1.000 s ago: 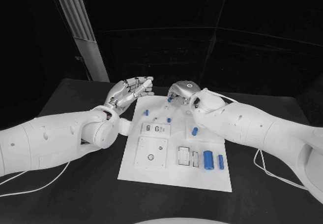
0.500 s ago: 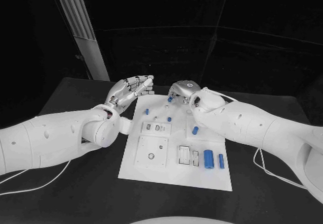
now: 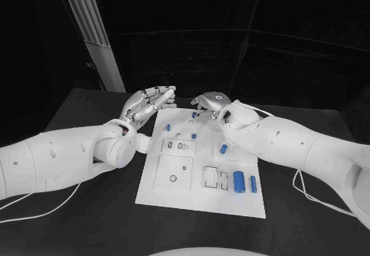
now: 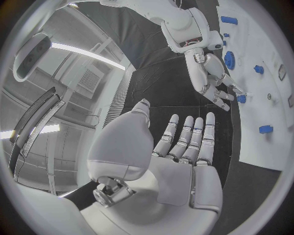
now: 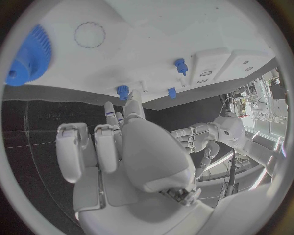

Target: Assemble the parts on the task board

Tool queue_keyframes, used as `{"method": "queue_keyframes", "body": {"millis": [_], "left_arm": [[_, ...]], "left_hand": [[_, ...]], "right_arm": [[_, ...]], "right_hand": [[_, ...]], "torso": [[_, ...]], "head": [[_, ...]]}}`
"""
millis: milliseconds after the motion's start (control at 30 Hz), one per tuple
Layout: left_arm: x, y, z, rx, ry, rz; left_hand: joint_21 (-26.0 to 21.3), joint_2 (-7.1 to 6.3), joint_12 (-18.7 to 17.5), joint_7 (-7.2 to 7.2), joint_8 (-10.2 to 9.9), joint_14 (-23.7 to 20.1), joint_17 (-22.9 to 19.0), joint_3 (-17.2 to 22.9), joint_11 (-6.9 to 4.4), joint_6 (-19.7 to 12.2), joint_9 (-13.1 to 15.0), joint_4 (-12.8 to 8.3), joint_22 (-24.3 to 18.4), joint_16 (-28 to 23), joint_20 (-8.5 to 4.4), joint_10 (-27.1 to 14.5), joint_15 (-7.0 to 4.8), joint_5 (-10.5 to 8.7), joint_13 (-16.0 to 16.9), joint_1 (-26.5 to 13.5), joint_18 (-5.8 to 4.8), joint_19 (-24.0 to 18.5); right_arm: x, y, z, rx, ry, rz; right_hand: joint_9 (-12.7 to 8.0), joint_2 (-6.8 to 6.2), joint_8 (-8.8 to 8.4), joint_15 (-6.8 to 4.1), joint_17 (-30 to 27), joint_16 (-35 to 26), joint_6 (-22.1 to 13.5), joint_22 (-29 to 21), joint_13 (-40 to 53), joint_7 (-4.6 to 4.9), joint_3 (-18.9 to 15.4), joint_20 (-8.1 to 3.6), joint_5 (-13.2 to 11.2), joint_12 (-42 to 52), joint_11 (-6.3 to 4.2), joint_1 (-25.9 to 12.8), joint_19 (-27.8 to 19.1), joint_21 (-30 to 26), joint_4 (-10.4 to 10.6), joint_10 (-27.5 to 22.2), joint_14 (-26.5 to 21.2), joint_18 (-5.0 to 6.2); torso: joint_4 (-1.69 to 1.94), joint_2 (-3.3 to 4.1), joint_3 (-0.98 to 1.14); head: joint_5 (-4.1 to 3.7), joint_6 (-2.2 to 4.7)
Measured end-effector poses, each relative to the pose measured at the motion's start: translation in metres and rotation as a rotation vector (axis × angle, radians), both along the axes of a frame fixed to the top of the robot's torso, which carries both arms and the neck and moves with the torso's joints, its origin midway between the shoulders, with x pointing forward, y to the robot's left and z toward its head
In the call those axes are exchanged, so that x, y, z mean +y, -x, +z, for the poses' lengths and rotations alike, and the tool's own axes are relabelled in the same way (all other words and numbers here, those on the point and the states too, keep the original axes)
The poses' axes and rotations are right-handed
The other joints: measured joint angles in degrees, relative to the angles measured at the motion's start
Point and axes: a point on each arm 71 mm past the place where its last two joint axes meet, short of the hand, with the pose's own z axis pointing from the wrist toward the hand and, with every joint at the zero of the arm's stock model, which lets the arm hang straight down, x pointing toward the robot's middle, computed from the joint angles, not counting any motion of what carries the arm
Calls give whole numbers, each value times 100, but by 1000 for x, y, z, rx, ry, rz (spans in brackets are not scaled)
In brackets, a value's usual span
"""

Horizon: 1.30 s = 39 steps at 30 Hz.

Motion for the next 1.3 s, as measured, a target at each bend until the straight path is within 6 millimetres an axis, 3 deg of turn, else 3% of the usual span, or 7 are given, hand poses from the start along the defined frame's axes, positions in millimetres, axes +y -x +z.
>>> {"method": "queue_keyframes", "body": {"millis": [300, 700, 900, 1000, 1067, 1133, 1300], "left_arm": [[5, -5, -1, -5, -10, 17], [8, -12, -3, -10, -20, 34], [8, -13, -3, -10, -21, 34], [7, -13, -4, -10, -21, 33], [7, -13, -4, -9, -21, 32], [6, -13, -4, -9, -20, 31], [5, -12, -4, -8, -18, 27]], "left_hand": [[0, 0, 0, 0, 0, 0, 0, 0, 0, 0, 0, 0, 0, 0, 0, 0, 0, 0, 0, 0, 0, 0], [0, 0, 0, 0, 0, 0, 0, 0, 0, 0, 1, 0, 1, 0, 0, 0, 0, 0, 0, 0, 0, 0], [0, 0, 0, 0, 0, 0, 0, 0, 0, 1, 1, 0, 1, 0, 0, 0, 0, 21, 0, 0, 0, 0], [0, 0, 0, 0, 0, 0, 0, 0, 0, 0, -2, 0, 1, 0, 0, 0, 0, 21, 0, 0, 0, 0], [0, 0, 0, 0, 0, 0, 0, 0, 0, 1, -4, 0, 1, 0, 0, 0, 0, 21, 0, 0, 0, 0], [0, 0, 0, 0, 1, 0, 0, 0, 0, 1, -4, 0, 1, 0, 0, 0, 0, 21, 0, 0, 0, 0], [0, 0, 0, 0, 23, 0, 0, 0, 0, 1, -4, 0, 1, 0, 0, 0, 0, 20, 0, 0, 0, 0]], "right_arm": [[-34, 20, 15, -45, -119, 17], [-93, 44, 40, -80, -293, -8], [-109, 45, 41, -82, -316, -34], [-114, 43, 40, -76, -318, -49], [-117, 40, 39, -71, -315, -60], [-120, 38, 38, -64, -311, -71], [-123, 31, 34, -43, -296, -92]], "right_hand": [[110, -23, 192, 69, 0, -25, 743, 0, 17, 271, 79, 82, 0, 99, 41, -253, -1, 0, 80, 4, -11, 0], [118, -133, 216, 63, -30, -69, 873, 0, 93, 192, 150, 82, 0, 417, -21, -520, -1, -23, 119, 451, -5, 0], [86, -277, 139, -211, -549, -221, 813, 0, 418, 0, 136, -117, 0, 1099, -309, -665, 4, -193, 166, 1465, 5, 0], [64, -478, 64, -375, -939, -359, 680, 0, 1150, -133, 183, -321, 14, 1991, -445, -965, -33, -364, 199, 1437, -24, 101], [65, -799, 64, -527, -1011, -384, 560, -1, 3261, -231, 547, -327, 105, 3833, -456, -1512, -264, -539, 252, 859, -133, 136], [65, -1018, 64, -408, -987, -383, 480, 0, 5354, -256, 923, -356, 72, 5990, -535, -1967, -605, -766, 218, 821, -250, 226], [103, -1656, 127, -342, -24, 43, 602, -249, 7106, -273, 1850, -317, 50, 8451, -534, -2767, -1364, -1231, 236, 2571, -28, 359]], "torso": [[-34, -39, 2], [-86, -97, 13], [-89, -103, 14], [-90, -103, 14], [-90, -103, 13], [-89, -101, 12], [-79, -93, 12]], "head": [[-8, 18], [-115, 31], [-180, 57], [-221, 74], [-260, 82], [-285, 90], [-321, 104]]}}
